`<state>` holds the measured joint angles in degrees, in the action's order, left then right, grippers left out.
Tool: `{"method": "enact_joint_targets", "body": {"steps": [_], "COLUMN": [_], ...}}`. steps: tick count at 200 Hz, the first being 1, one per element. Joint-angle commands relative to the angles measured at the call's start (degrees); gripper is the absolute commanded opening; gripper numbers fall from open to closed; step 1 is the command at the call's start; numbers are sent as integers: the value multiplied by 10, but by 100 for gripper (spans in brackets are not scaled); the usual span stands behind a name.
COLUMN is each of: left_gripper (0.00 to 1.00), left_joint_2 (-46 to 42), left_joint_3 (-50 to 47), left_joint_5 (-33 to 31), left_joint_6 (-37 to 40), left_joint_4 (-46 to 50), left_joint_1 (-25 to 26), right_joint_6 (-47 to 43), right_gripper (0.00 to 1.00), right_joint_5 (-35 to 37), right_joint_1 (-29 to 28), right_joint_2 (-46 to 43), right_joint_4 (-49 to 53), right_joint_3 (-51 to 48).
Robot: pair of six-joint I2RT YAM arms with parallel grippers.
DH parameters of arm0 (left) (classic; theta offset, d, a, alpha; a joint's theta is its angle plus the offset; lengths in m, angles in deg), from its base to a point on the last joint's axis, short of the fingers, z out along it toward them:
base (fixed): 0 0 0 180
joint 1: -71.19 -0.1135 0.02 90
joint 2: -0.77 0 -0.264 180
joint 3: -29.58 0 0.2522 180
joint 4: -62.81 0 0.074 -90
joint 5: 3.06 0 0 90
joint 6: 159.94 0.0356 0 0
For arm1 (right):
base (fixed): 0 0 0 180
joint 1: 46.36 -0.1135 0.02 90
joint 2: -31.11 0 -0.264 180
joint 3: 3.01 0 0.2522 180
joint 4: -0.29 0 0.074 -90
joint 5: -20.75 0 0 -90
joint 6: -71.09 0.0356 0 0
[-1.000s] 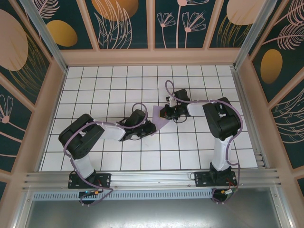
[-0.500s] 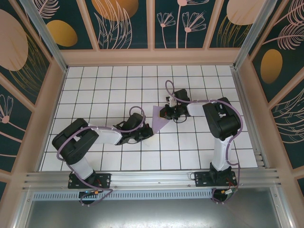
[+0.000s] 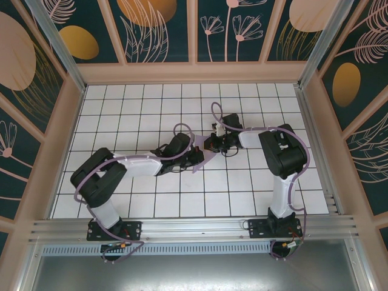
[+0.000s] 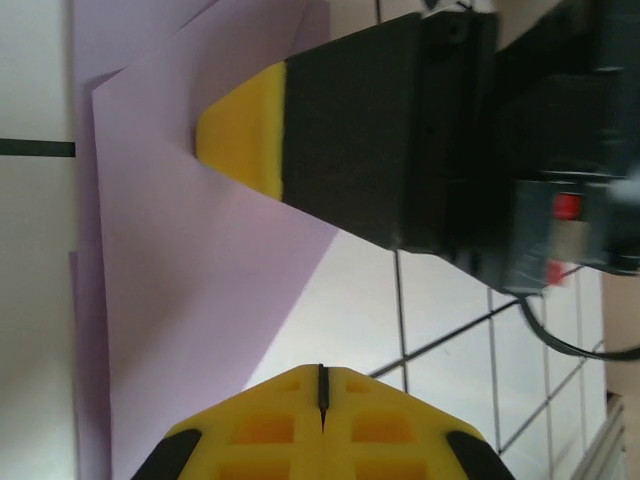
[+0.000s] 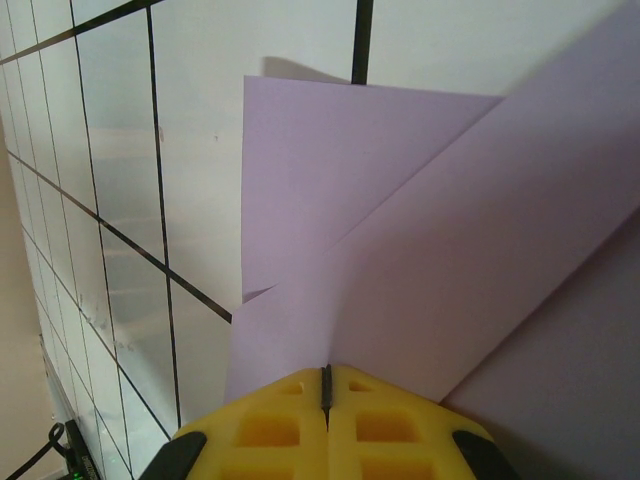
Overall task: Fold a paper plane with a square sheet of paper (pick it up from the middle)
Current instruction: Fourth fold the wing at the center of the table.
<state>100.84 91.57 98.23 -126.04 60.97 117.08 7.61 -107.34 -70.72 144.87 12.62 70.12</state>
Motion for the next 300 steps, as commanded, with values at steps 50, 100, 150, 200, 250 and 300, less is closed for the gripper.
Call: {"method": "enact_joint_targets", "body": {"steps": [50,100,150,200,250,300], "left_gripper": [0,0,0,0,0,0], "left_joint_2": [53,33,-12,-84,-114,-35], "left_joint_3": [-30,-96,-149,-145,-112,-54], "left_joint_5": [19,47,68,24,-40,-59], "left_joint_6": [7,-11,-15,37,35,26], "left_joint_4": [7,11,1,42,-23,1], "left_joint_1": [3,10,21,21,22,22], "right_joint_6": [-6,-3,-2,0,2,1], "right_gripper": [5,5,5,4,4,5], "right_joint_5": [101,105,109,110,109,104], "right_joint_1": [1,1,1,1,1,1], "right_joint_2": [71,74,74,74,75,74], "right_joint_4": [73,74,75,77,75,74], "right_joint_3": [-26,-26,-25,-28,-26,-22]}}
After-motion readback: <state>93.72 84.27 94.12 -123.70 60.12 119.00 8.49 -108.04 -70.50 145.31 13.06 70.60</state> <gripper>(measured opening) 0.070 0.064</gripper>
